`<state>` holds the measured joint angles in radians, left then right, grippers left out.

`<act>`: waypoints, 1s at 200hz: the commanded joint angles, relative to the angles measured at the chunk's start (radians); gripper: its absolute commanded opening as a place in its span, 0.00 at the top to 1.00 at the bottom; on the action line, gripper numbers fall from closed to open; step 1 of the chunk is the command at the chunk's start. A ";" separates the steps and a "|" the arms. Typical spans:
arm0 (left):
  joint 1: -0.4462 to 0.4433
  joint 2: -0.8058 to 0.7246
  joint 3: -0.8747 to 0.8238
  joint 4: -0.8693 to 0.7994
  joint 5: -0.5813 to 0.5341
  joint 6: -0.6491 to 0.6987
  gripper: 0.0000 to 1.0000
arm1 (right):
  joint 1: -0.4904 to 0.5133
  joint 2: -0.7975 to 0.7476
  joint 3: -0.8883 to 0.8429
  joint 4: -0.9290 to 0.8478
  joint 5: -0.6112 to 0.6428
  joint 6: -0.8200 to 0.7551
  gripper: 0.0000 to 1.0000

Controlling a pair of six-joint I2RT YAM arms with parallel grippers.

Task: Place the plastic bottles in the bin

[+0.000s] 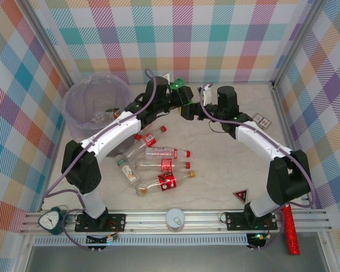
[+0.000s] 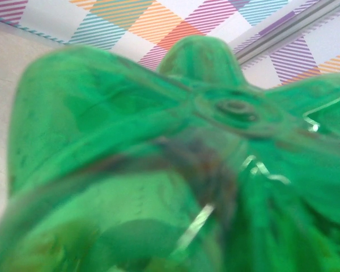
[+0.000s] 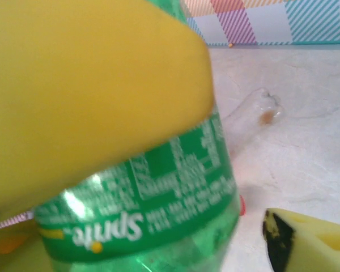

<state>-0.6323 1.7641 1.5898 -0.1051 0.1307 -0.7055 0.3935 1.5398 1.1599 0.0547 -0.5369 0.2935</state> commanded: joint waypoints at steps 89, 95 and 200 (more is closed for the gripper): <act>0.044 -0.043 0.158 -0.142 -0.037 0.133 0.72 | -0.026 -0.303 0.051 -0.478 0.223 -0.304 0.01; 0.052 -0.048 0.173 -0.163 -0.045 0.151 0.73 | -0.031 -0.317 0.046 -0.477 0.222 -0.304 0.01; 0.571 -0.391 0.232 -0.494 -0.025 0.241 0.99 | -0.045 -0.308 0.034 -0.446 0.205 -0.307 0.00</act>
<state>-0.1734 1.4322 1.7863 -0.4980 0.1036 -0.5030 0.3527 1.2297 1.1912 -0.3870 -0.3141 0.0128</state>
